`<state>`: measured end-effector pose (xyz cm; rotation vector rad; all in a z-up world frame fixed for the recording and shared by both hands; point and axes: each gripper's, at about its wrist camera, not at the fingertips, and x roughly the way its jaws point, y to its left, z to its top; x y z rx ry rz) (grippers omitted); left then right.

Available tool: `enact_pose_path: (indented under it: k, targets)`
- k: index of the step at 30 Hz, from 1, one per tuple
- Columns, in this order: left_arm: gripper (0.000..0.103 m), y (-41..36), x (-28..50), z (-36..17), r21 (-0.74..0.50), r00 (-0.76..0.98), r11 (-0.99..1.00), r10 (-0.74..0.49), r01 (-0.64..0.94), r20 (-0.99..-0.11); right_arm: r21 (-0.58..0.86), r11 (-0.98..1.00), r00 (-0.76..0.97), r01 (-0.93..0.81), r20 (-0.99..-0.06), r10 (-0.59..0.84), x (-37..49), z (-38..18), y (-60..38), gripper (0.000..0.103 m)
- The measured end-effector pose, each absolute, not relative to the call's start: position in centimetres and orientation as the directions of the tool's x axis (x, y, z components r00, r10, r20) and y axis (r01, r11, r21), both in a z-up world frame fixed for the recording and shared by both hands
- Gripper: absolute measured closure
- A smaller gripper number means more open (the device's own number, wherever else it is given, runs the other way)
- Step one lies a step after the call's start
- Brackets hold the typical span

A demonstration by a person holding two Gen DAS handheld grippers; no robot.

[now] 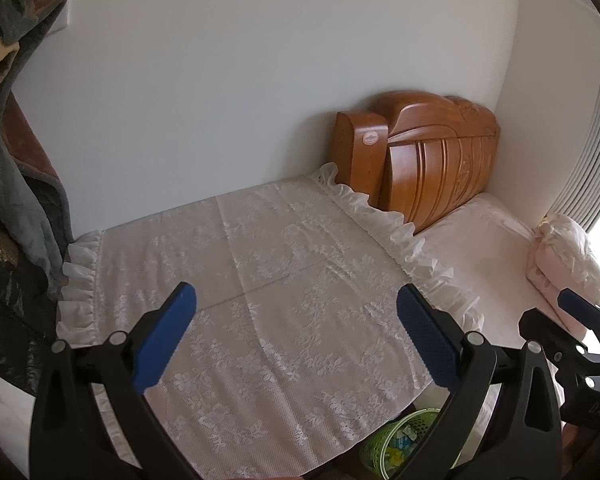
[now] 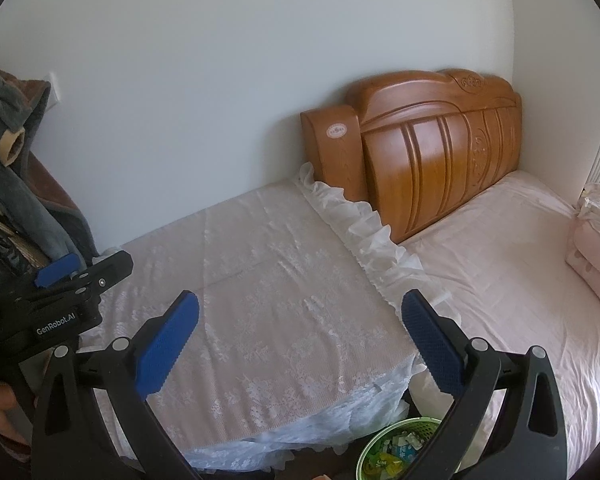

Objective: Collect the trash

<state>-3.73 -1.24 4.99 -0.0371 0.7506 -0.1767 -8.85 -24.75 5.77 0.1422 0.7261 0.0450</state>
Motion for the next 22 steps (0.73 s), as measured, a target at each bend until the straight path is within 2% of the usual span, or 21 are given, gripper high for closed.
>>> enact_pose_path:
  k: [22]
  targets:
    - [0.007, -0.9, -3.05, 4.04, -0.109, 0.694, 0.984, -0.175, 0.139, -0.699, 0.134, 0.991, 0.734, 0.001, -0.673, 0.091, -8.6, 5.31, -24.36, 0.002]
